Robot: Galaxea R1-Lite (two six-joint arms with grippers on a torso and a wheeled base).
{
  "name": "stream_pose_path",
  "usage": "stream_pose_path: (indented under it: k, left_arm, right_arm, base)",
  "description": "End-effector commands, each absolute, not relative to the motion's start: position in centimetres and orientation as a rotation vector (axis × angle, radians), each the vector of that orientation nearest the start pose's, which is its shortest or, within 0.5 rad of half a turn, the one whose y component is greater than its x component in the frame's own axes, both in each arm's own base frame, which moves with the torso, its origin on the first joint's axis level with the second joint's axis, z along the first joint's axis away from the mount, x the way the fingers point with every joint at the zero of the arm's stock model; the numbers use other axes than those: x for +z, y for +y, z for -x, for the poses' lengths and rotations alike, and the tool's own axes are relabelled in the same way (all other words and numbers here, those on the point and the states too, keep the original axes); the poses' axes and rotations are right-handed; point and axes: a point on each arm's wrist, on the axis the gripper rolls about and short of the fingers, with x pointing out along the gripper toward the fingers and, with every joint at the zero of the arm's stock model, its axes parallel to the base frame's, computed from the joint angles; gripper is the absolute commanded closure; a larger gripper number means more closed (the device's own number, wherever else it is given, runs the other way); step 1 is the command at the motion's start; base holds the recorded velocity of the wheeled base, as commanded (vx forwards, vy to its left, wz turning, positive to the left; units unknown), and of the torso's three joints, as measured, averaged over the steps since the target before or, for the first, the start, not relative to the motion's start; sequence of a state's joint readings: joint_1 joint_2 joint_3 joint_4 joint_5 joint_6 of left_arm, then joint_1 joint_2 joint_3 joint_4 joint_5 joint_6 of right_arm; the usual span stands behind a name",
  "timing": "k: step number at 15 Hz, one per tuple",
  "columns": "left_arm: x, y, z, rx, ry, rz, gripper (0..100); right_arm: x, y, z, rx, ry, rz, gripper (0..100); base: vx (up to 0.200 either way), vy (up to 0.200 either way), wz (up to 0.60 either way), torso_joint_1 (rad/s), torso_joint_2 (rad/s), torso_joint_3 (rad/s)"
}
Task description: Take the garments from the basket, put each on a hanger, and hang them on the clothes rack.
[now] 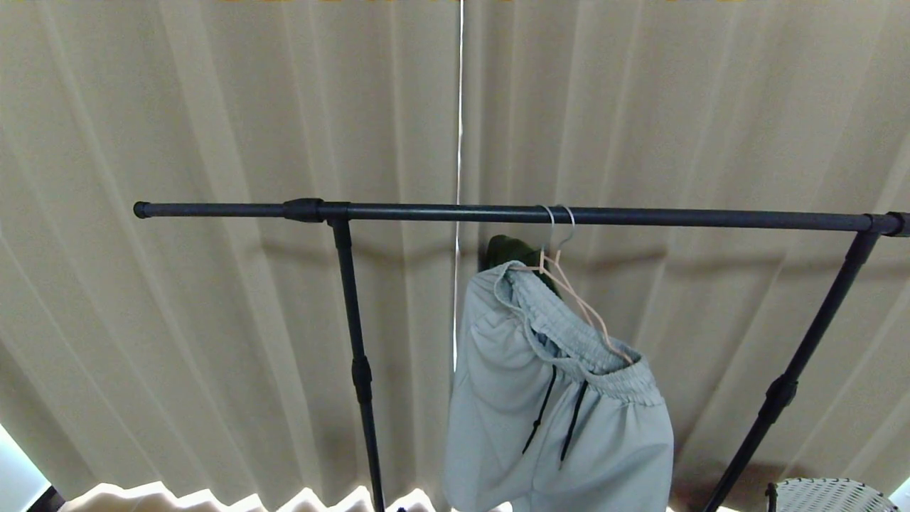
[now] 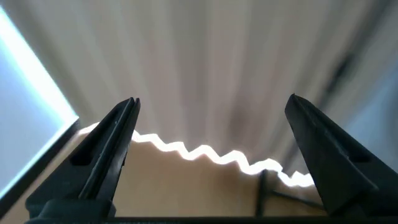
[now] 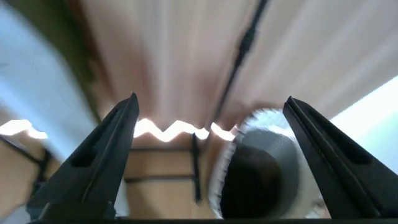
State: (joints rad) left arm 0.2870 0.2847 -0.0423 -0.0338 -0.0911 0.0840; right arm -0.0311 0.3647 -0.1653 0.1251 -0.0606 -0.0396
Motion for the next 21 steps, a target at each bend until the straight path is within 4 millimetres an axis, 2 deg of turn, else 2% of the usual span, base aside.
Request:
stream_pose_path:
  k: [1,3,5,9,11,14,16,17,18,21]
  left_arm:
    - [7.9,-1.0,1.9,0.094,0.098,-0.070,0]
    - [8.1,-1.2,1.9,-0.012,0.091,-0.068,0]
    - [8.0,-1.3,1.9,-0.057,0.097,-0.122,0]
    - [8.1,-0.9,1.6,-0.257,0.137,-0.126,0]
    - [8.1,-0.8,1.9,-0.348,0.111,-0.124,0]
    - [7.8,-0.7,2.7,-0.318,0.011,-0.127,0]
    - [7.5,-0.3,2.5,-0.161,0.031,-0.101,0]
    - [7.5,-0.3,2.4,-0.138,0.028,-0.065,0]
    - [7.6,-0.3,2.4,-0.129,0.024,-0.024,0]
    - [7.6,-0.3,2.4,-0.122,0.024,-0.031,0]
  right_arm:
    - [10.1,0.0,2.1,-0.041,0.205,0.036,0]
    - [9.0,-0.2,3.3,0.015,0.175,0.042,0]
    - [8.7,0.1,3.6,0.050,0.142,0.036,0]
    - [8.5,0.3,3.5,0.171,0.122,0.028,0]
    - [8.2,0.4,3.4,0.177,0.126,0.022,0]
    - [7.7,0.3,2.7,0.130,0.073,0.031,0]
    - [7.6,0.1,2.6,0.081,0.063,0.025,0]
    - [7.6,0.1,2.6,0.045,0.062,0.027,0]
    - [7.6,-0.1,2.6,-0.016,0.059,0.028,0]
    - [7.5,-0.1,2.5,-0.039,0.040,0.021,0]
  base:
    - [0.000,0.000,0.00,0.000,0.00,0.000]
    - [0.000,0.000,0.00,0.000,0.00,0.000]
    - [0.000,0.000,0.00,0.000,0.00,0.000]
    - [0.000,0.000,0.00,0.000,0.00,0.000]
    - [0.000,0.000,0.00,0.000,0.00,0.000]
    - [0.000,0.000,0.00,0.000,0.00,0.000]
    - [0.000,0.000,0.00,0.000,0.00,0.000]
    - [0.000,0.000,0.00,0.000,0.00,0.000]
    - [0.000,0.000,0.00,0.000,0.00,0.000]
    - [0.000,0.000,0.00,0.000,0.00,0.000]
